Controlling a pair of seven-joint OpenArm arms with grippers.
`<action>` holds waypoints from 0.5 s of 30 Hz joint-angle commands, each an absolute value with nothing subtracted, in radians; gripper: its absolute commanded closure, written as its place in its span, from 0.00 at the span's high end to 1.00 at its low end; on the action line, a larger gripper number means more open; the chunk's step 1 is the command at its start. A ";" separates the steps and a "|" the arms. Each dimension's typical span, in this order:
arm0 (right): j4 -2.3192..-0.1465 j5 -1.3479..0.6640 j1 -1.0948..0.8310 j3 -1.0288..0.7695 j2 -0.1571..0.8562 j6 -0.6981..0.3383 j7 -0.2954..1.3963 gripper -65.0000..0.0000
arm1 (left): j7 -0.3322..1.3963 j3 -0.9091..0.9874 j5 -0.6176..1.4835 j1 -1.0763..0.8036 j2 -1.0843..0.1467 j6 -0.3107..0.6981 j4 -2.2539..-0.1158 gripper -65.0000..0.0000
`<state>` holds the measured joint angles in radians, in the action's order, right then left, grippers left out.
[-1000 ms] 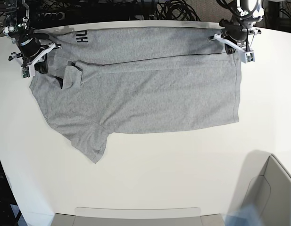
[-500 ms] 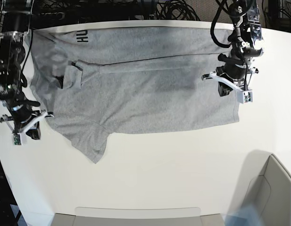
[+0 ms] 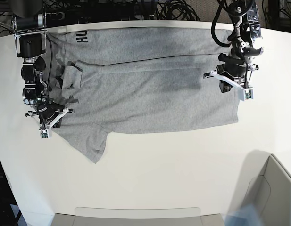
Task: Fold the T-shirt properly
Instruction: 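Move both grippers down to the hem corners of the shirt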
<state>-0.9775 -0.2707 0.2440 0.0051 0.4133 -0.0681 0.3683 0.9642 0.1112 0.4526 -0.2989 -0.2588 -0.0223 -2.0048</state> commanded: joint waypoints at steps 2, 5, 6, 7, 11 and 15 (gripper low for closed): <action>-1.009 -0.266 0.197 -0.002 0.464 -0.061 0.384 0.03 | 0.941 0.113 0.456 -0.291 -0.254 -0.021 -2.018 0.00; -1.059 -0.268 0.107 -0.038 0.483 -0.024 0.384 0.03 | 0.941 0.116 0.456 -0.272 -0.252 -0.021 -2.018 0.00; -1.076 -0.268 0.082 -0.067 0.479 -0.016 0.383 0.03 | 0.941 0.116 0.456 -0.266 -0.252 -0.021 -2.012 0.00; -1.096 -0.268 0.062 -0.090 0.478 -0.015 0.380 0.03 | 0.941 0.114 0.456 -0.262 -0.252 -0.021 -2.005 0.00; -1.185 -0.268 0.028 -0.117 0.476 -0.015 0.374 0.03 | 0.941 0.108 0.456 -0.242 -0.252 -0.019 -1.974 0.00; -1.302 -0.268 0.051 -0.119 0.476 -0.015 0.377 0.15 | 0.941 0.108 0.456 -0.234 -0.251 -0.019 -1.965 0.00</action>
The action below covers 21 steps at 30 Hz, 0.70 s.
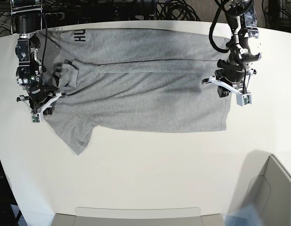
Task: Fold the T-shirt properly
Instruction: 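Move both grippers down to the hem corners of the shirt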
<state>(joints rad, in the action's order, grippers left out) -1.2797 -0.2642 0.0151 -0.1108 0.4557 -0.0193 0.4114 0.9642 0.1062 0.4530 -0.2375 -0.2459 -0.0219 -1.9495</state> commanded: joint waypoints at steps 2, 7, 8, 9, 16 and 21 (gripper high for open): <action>-1.331 -0.268 0.090 -0.114 0.476 -0.015 0.383 0.31 | 0.941 0.108 0.456 -0.234 -0.251 -0.019 -1.963 0.00; -1.265 -0.266 0.240 -0.044 0.503 -0.127 0.384 0.39 | 0.941 0.108 0.456 -0.237 -0.251 -0.019 -1.963 0.00; -1.224 -0.266 0.277 -0.022 0.506 -0.145 0.384 0.38 | 0.941 0.108 0.456 -0.237 -0.251 -0.018 -1.963 0.00; -1.175 -0.266 0.321 0.012 0.507 -0.156 0.384 0.38 | 0.941 0.108 0.456 -0.237 -0.251 -0.018 -1.963 0.00; -0.846 -0.453 0.567 0.176 0.510 -0.163 0.374 0.38 | 0.941 0.108 0.456 -0.236 -0.251 -0.018 -1.963 0.00; -0.737 -0.515 0.618 0.283 0.506 -0.168 0.372 0.38 | 0.941 0.108 0.458 -0.236 -0.248 -0.018 -1.963 0.00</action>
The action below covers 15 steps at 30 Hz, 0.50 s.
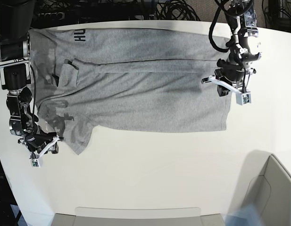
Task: Fold the T-shirt properly
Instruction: 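Move both grippers down to the hem corners of the shirt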
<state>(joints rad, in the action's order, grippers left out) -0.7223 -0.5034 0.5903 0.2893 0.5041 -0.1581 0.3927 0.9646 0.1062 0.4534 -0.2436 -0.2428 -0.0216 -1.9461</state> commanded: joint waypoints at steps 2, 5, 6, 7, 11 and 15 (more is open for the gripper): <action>-0.696 -0.521 0.625 0.325 0.499 -0.180 0.358 0.38 | 0.941 0.108 0.458 -0.236 -0.229 -0.018 -1.963 0.00; -0.610 -0.518 0.628 0.335 0.472 -0.185 0.297 0.38 | 0.941 0.108 0.458 -0.236 -0.223 -0.018 -1.963 0.00; -0.595 -0.516 0.628 0.337 0.469 -0.186 0.288 0.38 | 0.941 0.108 0.458 -0.234 -0.223 -0.018 -1.962 0.00; -0.585 -0.516 0.628 0.340 0.464 -0.188 0.288 0.38 | 0.941 0.108 0.458 -0.234 -0.222 -0.018 -1.962 0.00; -0.579 -0.516 0.624 0.415 0.435 -0.228 0.288 0.38 | 0.941 0.108 0.458 -0.232 -0.222 -0.018 -1.962 0.00; -0.579 -0.519 0.622 0.430 0.440 -0.219 0.285 0.38 | 0.941 0.108 0.458 -0.209 -0.222 -0.018 -1.962 0.00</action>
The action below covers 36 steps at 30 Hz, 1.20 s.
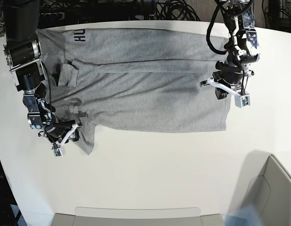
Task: Fold the T-shirt properly
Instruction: 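Move both grippers down to the hem corners of the shirt, then grasp the hem corners with both grippers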
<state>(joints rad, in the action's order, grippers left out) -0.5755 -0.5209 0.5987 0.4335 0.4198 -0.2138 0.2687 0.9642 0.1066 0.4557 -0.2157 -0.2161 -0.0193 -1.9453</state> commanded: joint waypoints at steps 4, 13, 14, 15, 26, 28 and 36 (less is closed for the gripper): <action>-0.582 -0.521 0.622 0.427 0.472 -0.222 0.289 0.38 | 0.941 0.110 0.458 -0.202 -0.223 -0.018 -1.962 0.00; -0.590 -0.516 0.529 0.432 0.486 -0.292 0.292 0.38 | 0.941 0.116 0.458 -0.160 -0.225 -0.018 -1.920 0.00; -0.590 -0.516 0.516 0.432 0.492 -0.297 0.292 0.38 | 0.941 0.117 0.458 -0.150 -0.226 -0.018 -1.906 0.00; -0.591 -0.516 0.507 0.432 0.493 -0.300 0.292 0.38 | 0.941 0.117 0.458 -0.139 -0.229 -0.018 -1.891 0.05; -0.710 -0.530 0.487 0.423 0.519 -0.415 0.404 0.38 | 0.875 0.111 0.466 0.076 -0.274 0.045 -1.623 0.28; -0.708 -0.567 0.487 0.423 0.519 -0.417 0.404 0.38 | 0.860 0.131 0.496 0.134 -0.286 0.145 -1.541 0.32; -0.708 -0.611 0.487 0.423 0.529 -0.417 0.403 0.38 | 0.799 0.186 0.671 0.246 -0.409 0.232 -1.237 0.35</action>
<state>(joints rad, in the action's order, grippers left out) -0.7101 -0.6338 0.4877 0.4156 0.5175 -0.4095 0.3347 0.8162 0.1860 0.6518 0.2260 -0.3973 0.2253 -1.2304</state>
